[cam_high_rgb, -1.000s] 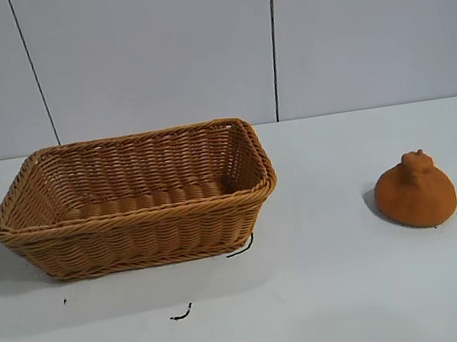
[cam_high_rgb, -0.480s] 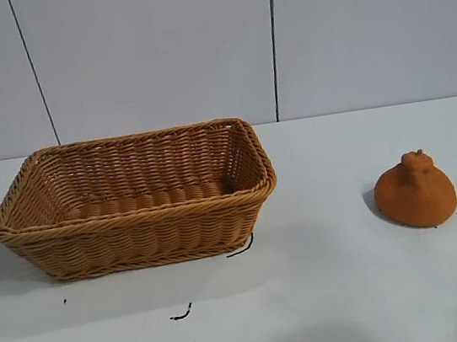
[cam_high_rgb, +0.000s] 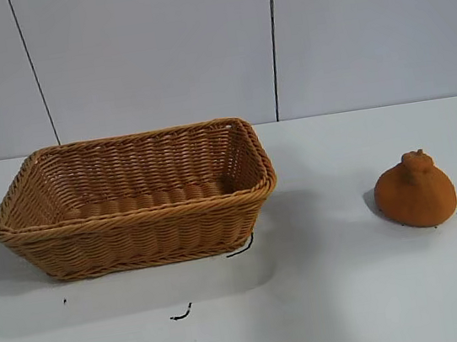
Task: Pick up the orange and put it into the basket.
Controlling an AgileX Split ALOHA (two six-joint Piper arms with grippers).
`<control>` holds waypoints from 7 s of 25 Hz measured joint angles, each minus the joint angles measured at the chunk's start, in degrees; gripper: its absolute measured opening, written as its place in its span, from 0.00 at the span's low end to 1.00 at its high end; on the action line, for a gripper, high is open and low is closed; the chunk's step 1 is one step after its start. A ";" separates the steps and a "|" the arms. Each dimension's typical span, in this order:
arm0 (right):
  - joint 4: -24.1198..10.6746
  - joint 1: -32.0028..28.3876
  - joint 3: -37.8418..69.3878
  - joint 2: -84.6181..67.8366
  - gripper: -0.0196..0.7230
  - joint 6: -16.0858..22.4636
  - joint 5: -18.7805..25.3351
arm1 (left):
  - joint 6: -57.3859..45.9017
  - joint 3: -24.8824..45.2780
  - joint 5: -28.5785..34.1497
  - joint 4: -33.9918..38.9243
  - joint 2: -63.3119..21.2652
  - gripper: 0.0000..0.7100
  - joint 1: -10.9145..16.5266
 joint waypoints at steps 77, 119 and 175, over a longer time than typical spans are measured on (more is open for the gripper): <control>5.18 36.31 -30.17 27.70 0.93 3.08 -9.32 | 0.00 0.00 0.03 0.00 0.00 0.90 0.00; -9.46 -2.87 -26.34 16.48 0.94 5.36 17.17 | 0.00 0.00 -0.04 0.00 0.00 0.90 0.00; -7.60 -0.85 43.71 -95.99 0.94 -2.26 6.69 | 0.00 0.00 0.03 0.00 0.00 0.90 0.00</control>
